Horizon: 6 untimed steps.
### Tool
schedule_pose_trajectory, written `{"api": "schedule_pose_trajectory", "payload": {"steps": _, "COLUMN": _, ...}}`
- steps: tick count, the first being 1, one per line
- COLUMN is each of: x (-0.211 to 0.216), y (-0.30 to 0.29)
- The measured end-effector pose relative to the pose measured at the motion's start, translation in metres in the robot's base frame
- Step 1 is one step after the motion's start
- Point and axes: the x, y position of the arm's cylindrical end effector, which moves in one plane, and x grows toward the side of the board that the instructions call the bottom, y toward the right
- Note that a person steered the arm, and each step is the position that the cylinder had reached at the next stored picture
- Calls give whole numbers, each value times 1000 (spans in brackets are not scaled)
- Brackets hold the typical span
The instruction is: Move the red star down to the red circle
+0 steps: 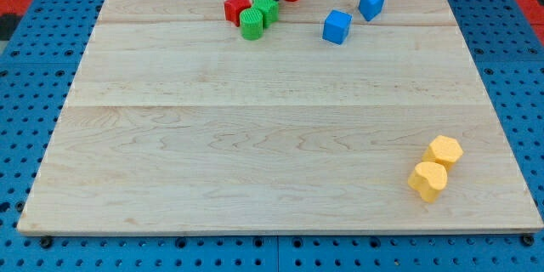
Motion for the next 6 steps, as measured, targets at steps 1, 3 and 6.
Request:
{"api": "schedule_pose_trajectory", "payload": {"steps": 1, "x": 52, "y": -7}}
{"api": "schedule_pose_trajectory", "payload": {"steps": 3, "x": 60, "y": -117}}
{"api": "schedule_pose_trajectory", "payload": {"steps": 6, "x": 37, "y": 54}}
